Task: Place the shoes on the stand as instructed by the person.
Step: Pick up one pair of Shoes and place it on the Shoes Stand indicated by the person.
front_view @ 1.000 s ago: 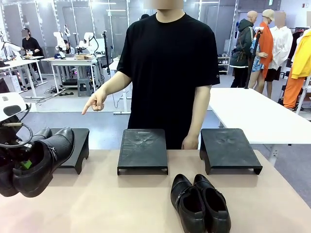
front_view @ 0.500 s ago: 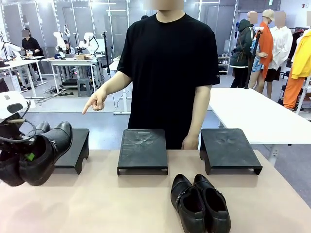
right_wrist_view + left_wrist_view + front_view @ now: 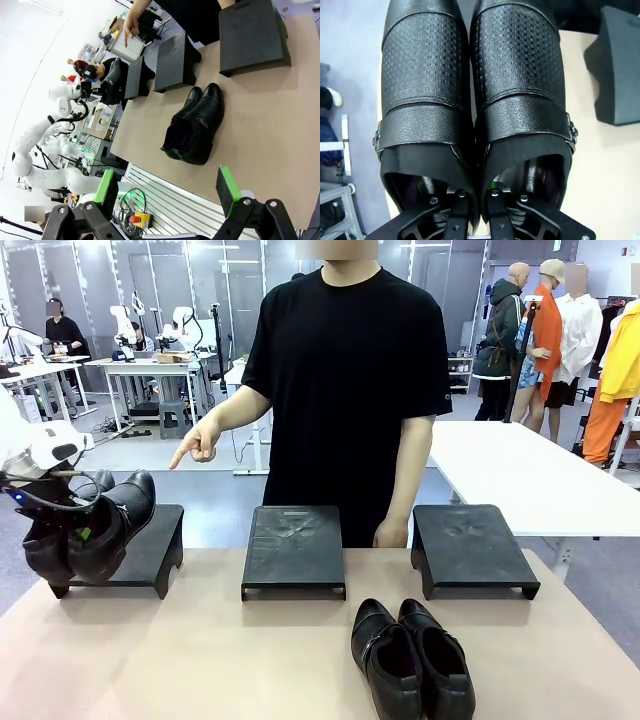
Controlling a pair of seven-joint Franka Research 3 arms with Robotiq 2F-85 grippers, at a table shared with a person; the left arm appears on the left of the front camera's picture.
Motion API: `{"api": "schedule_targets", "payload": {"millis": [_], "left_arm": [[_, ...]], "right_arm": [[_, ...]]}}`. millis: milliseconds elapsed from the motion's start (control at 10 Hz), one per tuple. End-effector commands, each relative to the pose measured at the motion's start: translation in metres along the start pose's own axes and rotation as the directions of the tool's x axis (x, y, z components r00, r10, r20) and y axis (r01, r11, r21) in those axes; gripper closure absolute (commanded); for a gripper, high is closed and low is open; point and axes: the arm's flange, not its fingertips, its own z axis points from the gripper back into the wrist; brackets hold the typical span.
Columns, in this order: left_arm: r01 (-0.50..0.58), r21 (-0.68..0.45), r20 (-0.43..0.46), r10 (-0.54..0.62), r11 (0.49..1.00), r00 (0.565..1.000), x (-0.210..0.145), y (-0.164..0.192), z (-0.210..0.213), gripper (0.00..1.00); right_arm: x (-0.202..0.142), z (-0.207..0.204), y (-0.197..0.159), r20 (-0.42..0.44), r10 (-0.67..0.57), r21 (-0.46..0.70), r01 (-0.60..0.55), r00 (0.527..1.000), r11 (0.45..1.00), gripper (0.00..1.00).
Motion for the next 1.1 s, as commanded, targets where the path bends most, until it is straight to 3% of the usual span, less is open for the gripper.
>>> {"api": "schedule_targets", "payload": {"millis": [0,400,1000], "left_arm": [[0.024,0.015,0.030,-0.024,1.000,0.999,0.037,0.006,-0.014,0.93],[-0.002,-0.003,0.035,0.002,1.000,0.999,0.063,0.006,-0.050,0.93],[-0.038,0.016,0.046,0.038,0.999,0.998,0.068,0.004,-0.083,0.93]], "right_arm": [[0.000,0.001,0.001,0.012,0.022,0.007,-0.022,1.000,1.000,0.00],[0.000,0.001,0.001,0.012,0.022,0.007,-0.022,1.000,1.000,0.00],[0.000,0.001,0.001,0.012,0.022,0.007,-0.022,1.000,1.000,0.00]]}}
